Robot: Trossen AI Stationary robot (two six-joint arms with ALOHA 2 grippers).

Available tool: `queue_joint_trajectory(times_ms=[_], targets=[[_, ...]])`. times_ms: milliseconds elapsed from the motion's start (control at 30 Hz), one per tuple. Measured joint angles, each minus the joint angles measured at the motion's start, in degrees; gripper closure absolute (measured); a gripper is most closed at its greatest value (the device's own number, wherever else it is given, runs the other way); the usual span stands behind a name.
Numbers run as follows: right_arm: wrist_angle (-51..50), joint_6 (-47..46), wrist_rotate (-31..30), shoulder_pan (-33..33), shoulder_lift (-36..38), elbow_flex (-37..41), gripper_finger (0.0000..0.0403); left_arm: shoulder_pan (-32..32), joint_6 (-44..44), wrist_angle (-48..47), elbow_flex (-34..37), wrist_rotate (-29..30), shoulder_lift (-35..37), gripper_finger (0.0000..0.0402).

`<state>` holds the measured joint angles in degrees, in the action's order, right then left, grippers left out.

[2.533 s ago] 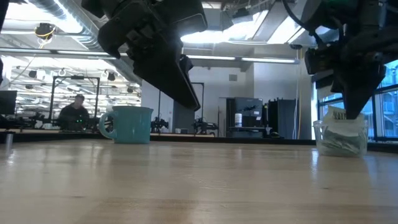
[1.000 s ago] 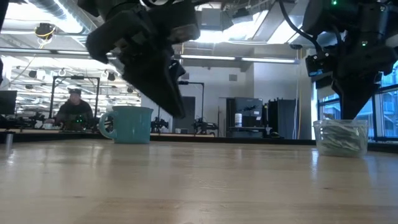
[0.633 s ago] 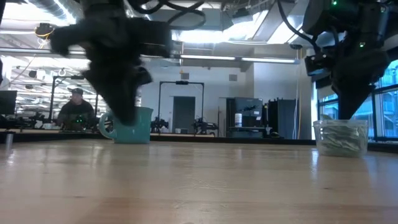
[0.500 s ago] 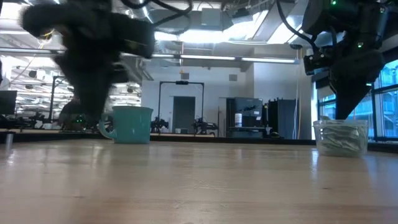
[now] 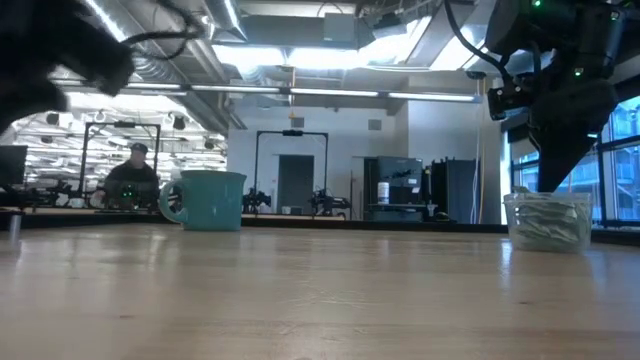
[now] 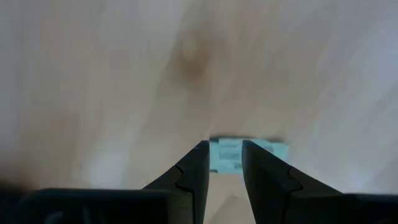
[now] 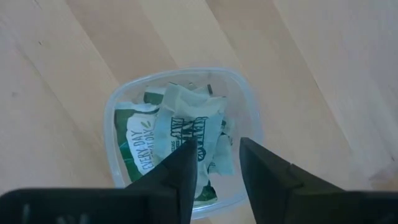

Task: Pick and place Stevia / Truvia into bins
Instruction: Put the stevia packet into the transparent bin

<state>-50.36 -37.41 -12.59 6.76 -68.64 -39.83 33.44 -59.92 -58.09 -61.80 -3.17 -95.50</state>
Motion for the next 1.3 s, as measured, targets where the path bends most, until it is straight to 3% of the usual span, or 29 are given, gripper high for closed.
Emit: queue_joint_trajectory(times_ms=[200,400,667,1100,1300], targets=[[0.00,0.02,0.02,0.00,0.00,0.00,0.0279,2.11,-8.31,2.98,5.22,-3.70,0.00,0.0313],[-0.01,0.05,0.03,0.00,0.02,0.00,0.0279,2.22,-8.54,12.18,9.79,-5.80,0.00,0.0313],[-0.01,0.02,0.14,0.00,0.02,0.00,0.0279,2.07,-9.34,14.10,12.63,-6.97,0.24,0.0314],[0.43,-0.60,0.12,0.00,0.02,-0.02,0.0279,2.07,-8.31,14.01,12.76,-6.85,0.11,0.0393],[0.30,-1.56,0.12,0.02,0.97,-0.19,0.0279,1.96,-8.29,13.74,12.43,-7.06,0.04,0.0396]])
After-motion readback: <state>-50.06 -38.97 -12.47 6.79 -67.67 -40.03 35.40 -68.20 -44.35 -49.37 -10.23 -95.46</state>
